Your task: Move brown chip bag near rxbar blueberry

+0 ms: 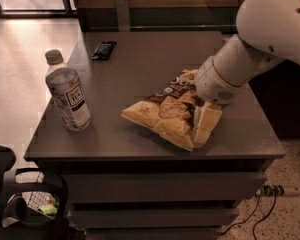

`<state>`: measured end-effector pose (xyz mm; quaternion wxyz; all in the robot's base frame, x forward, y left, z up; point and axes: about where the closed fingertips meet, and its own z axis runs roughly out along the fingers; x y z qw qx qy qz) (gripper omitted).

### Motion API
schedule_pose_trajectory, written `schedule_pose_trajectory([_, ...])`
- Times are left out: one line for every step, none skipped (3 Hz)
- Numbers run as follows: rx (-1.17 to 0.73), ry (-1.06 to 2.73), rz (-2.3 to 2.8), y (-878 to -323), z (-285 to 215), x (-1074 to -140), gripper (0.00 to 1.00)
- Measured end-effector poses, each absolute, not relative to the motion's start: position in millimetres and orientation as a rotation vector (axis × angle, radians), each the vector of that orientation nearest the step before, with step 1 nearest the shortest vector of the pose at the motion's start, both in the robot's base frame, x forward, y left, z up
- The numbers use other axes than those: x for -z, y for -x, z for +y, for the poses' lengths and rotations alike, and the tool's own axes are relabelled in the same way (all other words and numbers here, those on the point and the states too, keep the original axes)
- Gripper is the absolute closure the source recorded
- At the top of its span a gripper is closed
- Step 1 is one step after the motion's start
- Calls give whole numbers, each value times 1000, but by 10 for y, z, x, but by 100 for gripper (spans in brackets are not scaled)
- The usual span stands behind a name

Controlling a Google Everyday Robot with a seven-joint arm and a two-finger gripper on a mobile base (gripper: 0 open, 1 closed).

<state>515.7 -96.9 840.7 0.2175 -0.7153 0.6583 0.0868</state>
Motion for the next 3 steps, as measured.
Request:
schedule_pose_trajectory([-300, 1999, 1798, -5164, -783, -8234, 3])
schedule_pose_trajectory([-297, 2001, 1797, -5158, -782, -8247, 26])
schedule_pose_trajectory([-296, 2003, 1796, -5152, -775, -8252, 49])
